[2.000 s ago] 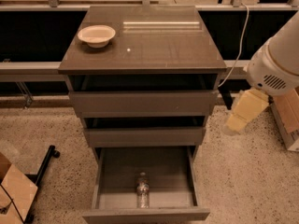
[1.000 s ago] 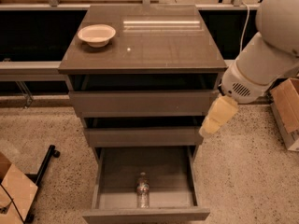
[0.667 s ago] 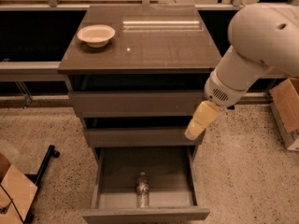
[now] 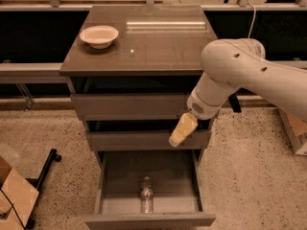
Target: Pick water bottle from bottom drawer and place on counter
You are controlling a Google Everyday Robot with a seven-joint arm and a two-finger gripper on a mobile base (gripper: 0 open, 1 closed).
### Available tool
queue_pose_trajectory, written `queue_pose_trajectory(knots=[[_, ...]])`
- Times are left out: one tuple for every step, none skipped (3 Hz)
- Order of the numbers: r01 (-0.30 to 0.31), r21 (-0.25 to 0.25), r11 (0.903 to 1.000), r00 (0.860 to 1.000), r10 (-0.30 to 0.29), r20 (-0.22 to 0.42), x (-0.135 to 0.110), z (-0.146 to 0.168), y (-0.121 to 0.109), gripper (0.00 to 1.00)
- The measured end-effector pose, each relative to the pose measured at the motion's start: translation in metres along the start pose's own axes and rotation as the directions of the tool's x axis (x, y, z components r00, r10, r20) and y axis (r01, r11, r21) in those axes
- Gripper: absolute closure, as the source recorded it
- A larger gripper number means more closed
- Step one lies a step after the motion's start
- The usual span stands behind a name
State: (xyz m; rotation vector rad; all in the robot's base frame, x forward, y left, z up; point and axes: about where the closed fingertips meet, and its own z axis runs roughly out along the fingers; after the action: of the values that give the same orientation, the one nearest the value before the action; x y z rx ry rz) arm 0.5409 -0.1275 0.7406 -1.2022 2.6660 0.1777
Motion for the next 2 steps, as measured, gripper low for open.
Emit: queue_pose_trajectory(knots=[[-0.008,-0.001,1.0000,1.000,0.008,0.002,-0.001,0.002,0.000,0.00],[-0.075,-0.014,0.9971,0.997,0.075,-0.001,-0.002,0.018,0.001,0.00]])
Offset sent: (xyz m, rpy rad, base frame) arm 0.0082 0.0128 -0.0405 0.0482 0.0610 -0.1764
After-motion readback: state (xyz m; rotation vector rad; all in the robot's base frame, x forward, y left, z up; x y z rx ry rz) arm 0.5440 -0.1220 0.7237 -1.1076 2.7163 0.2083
